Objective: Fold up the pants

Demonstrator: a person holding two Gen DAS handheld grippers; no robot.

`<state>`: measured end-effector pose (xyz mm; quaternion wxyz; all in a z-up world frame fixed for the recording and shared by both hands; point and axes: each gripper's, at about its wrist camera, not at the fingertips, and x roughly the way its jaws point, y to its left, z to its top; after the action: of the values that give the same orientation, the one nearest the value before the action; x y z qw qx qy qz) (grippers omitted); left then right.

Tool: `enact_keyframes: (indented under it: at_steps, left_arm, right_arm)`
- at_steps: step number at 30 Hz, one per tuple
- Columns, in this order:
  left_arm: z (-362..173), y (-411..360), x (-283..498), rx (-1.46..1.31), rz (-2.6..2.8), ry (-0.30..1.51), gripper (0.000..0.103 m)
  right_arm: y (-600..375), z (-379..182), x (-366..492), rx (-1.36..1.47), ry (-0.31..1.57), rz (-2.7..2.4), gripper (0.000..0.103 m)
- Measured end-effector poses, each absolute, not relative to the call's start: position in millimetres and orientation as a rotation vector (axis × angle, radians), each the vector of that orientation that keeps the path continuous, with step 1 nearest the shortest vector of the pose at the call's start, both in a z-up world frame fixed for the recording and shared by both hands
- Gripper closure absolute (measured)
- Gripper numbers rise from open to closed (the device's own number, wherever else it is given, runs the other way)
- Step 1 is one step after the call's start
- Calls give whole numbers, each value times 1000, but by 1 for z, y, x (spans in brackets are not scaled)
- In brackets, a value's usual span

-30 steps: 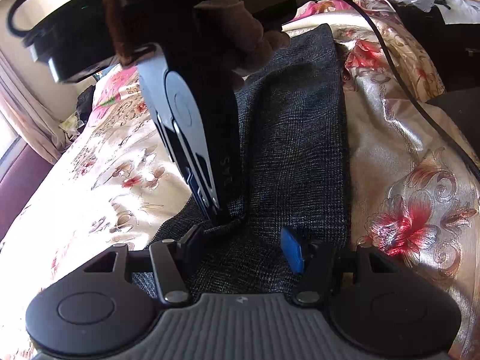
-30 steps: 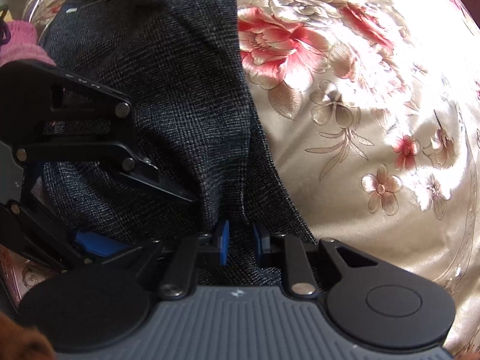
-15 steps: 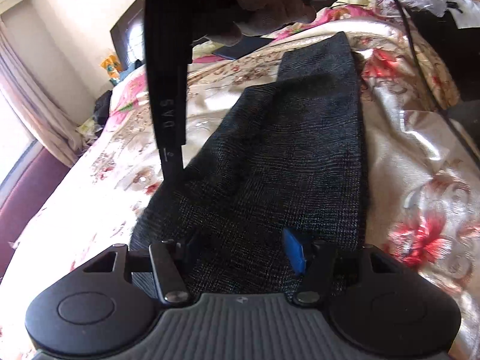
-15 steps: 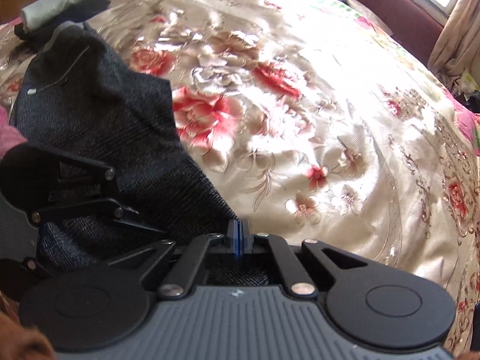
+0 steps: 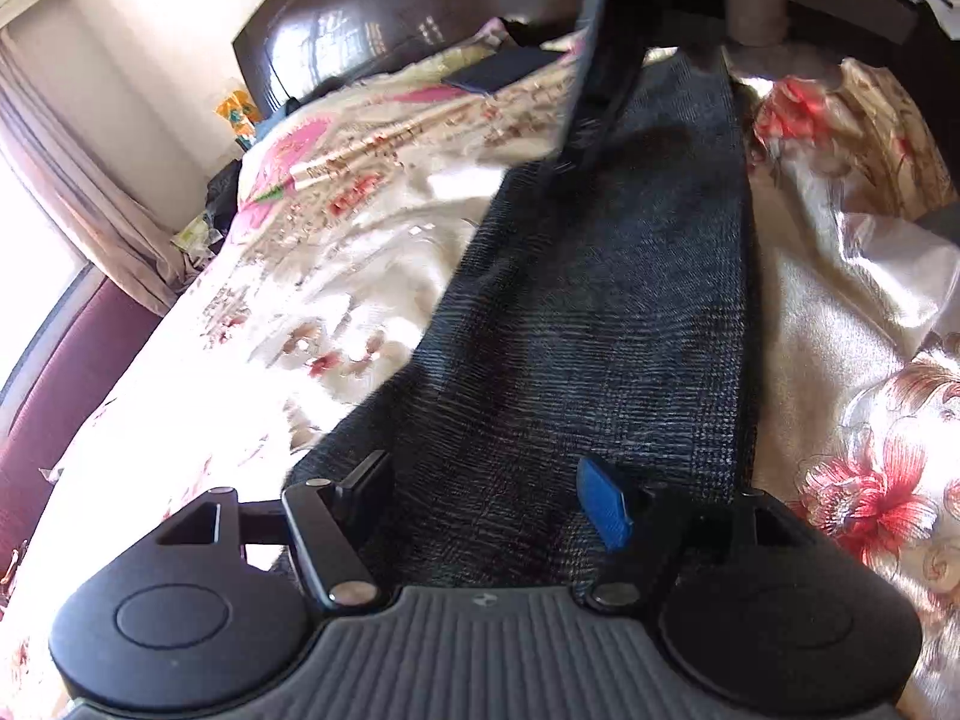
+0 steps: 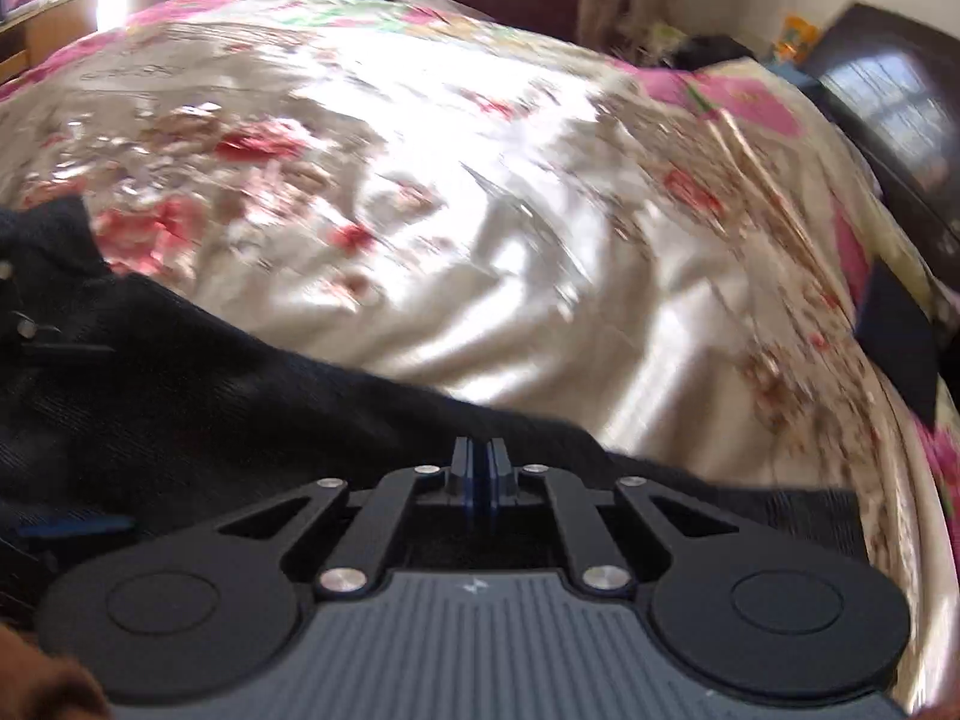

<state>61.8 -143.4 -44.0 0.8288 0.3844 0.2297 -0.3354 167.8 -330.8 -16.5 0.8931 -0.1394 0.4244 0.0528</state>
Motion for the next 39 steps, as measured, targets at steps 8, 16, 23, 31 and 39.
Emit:
enact_keyframes:
  at_steps: [8,16,23,31,39]
  left_arm:
    - [-34,-169,50,874,-687,478,22]
    - [-39,-196,45,976,-630,521,22]
    - [-44,-190,37,1014,-594,531,21]
    - [-8,-138,26,870,-459,523,21]
    - [6,-3,13,734,-117,585,21]
  right_arm:
    - [-421,-25,166,45,799,-76,87]
    - [-460,-43,173,147,758,-144,102]
    - [-522,-32,129,156,704,-340,101]
    - [-466,8,97,153,630,-218,87]
    - [-275,13,138,129,772,354,86]
